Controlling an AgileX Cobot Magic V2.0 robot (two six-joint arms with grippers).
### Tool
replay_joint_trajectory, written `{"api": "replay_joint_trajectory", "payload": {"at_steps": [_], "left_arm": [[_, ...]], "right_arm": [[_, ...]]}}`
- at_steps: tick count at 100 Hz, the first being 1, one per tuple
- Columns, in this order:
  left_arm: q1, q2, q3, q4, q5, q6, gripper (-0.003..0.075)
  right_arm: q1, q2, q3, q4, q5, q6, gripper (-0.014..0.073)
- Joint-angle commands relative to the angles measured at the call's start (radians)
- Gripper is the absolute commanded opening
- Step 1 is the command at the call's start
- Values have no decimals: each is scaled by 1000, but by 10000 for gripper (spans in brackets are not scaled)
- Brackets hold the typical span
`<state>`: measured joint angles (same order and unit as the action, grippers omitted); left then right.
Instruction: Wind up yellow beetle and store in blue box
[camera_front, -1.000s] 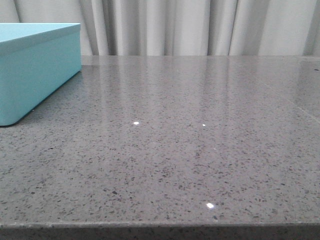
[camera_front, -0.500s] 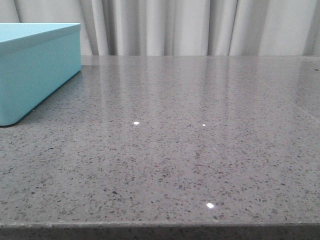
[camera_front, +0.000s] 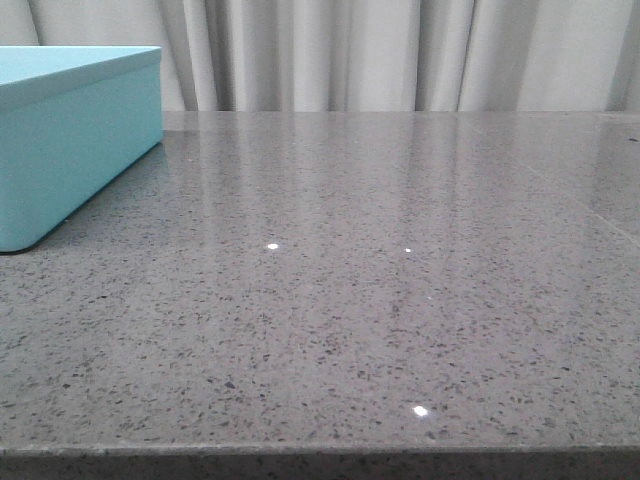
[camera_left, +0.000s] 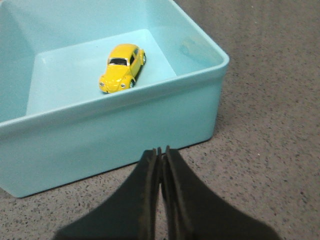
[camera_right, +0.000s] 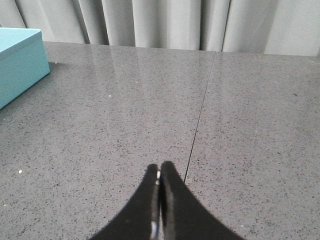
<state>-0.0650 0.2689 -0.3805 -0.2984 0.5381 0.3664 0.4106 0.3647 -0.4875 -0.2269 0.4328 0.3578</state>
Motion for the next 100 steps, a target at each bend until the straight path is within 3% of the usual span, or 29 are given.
{"api": "replay_joint_trajectory", "payload": {"at_steps": [1,24,53,100], "left_arm": [[2,-35,38,-3,-190,-81,-18],[2,-174,202,225,-371,-328,-19],[6,-305,402,212,-462,-328,-18],[6,-308,402,197,-437,-321,-19]], "right_arm": [[0,4,-26,-19,-85,-9,-69],[0,4,-26,-19,-85,-9,-69],[0,5,-26,-19,-84,-9,-69],[0,6,-26,-19,-85,-9,-69]]}}
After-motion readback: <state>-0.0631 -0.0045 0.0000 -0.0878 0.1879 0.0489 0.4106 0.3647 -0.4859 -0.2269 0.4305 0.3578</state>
